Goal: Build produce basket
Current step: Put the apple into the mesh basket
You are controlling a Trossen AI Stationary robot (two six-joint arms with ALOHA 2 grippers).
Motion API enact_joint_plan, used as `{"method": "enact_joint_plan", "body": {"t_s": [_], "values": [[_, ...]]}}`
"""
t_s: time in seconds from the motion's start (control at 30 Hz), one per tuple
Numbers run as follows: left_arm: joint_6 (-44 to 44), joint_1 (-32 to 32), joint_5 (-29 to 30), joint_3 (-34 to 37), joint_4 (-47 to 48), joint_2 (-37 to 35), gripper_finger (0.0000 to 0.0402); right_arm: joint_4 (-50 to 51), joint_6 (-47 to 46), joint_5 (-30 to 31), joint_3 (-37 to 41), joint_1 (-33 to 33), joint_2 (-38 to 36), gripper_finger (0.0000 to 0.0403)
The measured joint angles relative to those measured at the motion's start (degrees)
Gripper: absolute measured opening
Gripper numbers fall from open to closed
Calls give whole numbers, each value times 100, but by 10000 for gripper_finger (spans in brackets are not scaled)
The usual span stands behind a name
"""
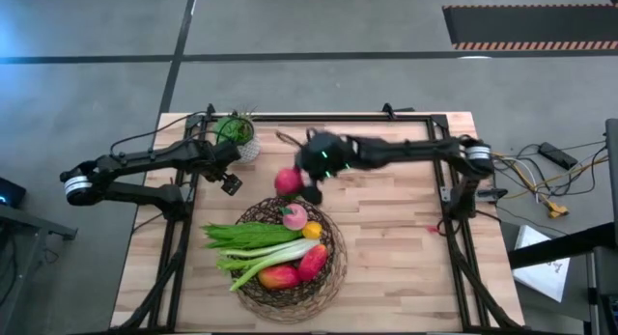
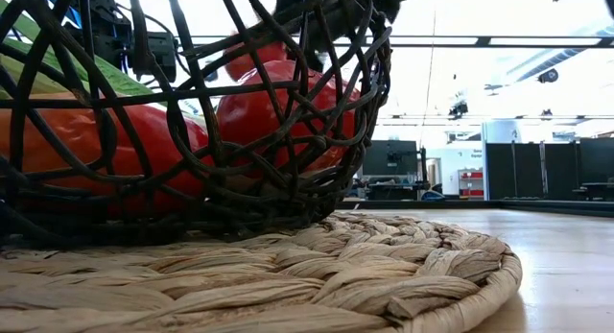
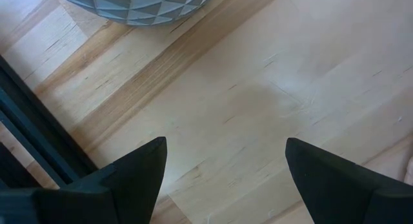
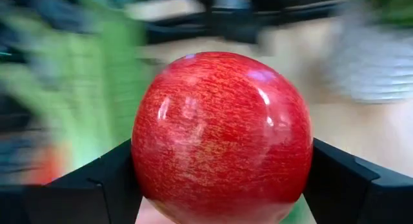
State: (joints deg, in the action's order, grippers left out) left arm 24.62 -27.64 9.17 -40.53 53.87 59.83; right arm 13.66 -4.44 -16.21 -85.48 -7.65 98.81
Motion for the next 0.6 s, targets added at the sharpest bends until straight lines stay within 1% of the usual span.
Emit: {"method": "enact_joint_plan", "body": {"t_s": [0.07,0.1,0.17,0.27,0.43,0.6], "values": [[0,0,0,0,0,0,299,-616,-607,-394,518,306,-263,315],[0,0,0,0,0,0,299,-886,-920,-486,718,457,-339,316],[0,0,0,0,0,0,299,-1359,-1480,-527,1038,808,-435,321],[0,0,0,0,0,0,299,-1625,-2009,-522,1190,1313,-380,325],[0,0,0,0,0,0,299,-2015,-2290,-477,1184,1915,-51,328],[0,0,0,0,0,0,299,-2003,-2276,8,1084,2151,283,330]]}}
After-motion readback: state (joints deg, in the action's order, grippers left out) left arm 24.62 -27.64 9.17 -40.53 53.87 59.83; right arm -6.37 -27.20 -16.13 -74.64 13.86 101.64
